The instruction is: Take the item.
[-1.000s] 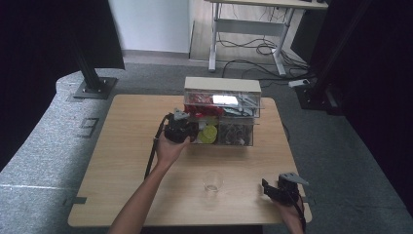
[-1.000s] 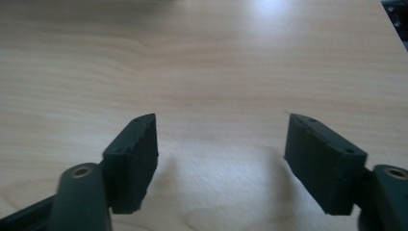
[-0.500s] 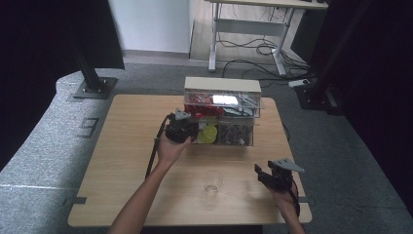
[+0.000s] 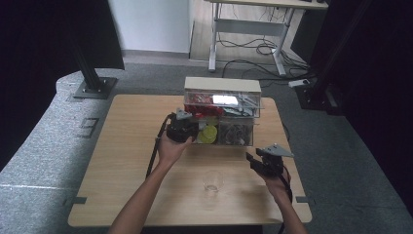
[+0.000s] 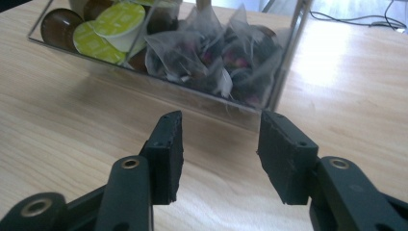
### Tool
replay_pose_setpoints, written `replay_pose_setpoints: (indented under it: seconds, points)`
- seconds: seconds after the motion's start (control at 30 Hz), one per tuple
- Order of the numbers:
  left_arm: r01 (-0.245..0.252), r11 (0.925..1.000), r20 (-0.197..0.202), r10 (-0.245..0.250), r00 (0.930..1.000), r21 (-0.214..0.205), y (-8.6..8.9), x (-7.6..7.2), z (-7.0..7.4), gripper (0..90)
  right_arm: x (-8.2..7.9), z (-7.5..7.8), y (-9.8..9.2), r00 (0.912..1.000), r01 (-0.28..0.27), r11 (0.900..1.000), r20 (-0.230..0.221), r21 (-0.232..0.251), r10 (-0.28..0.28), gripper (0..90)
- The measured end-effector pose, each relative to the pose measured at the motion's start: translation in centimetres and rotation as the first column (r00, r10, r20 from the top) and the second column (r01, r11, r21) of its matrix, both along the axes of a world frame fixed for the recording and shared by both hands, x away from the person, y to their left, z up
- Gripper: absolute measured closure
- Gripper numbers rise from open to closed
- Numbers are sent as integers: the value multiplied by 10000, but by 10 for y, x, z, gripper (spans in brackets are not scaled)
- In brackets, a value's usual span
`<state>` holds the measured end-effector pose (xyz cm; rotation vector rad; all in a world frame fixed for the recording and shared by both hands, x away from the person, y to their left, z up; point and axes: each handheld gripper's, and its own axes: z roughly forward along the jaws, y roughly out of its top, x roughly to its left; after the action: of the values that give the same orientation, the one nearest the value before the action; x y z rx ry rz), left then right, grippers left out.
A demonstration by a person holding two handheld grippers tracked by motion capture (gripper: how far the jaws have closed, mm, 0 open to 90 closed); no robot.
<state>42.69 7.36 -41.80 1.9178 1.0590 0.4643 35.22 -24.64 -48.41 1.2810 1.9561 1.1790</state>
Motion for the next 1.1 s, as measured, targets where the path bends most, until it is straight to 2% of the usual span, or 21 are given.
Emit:
replay_pose_setpoints:
  seconds: [0.37, 0.53, 0.77, 1.1]
  points:
    - [66, 10000, -58, -66, 10000, -52, 1, 0, 0, 885, 20, 7, 21, 9976, -692, 9975, -70, -154, 691, 553]
    - [61, 9999, -82, -62, 9999, -131, 1, 1, -1, 886, 26, 7, 27, 9972, -737, 9973, -96, 8, 737, 565]
    - [66, 9999, -97, -67, 9999, -105, 0, 1, -1, 885, 32, 10, 32, 9974, -720, 9973, -34, -115, 720, 573]
    - [121, 9999, -146, -122, 9998, -74, 0, 1, -1, 879, 42, 8, 37, 9988, -495, 9988, -60, 36, 495, 566]
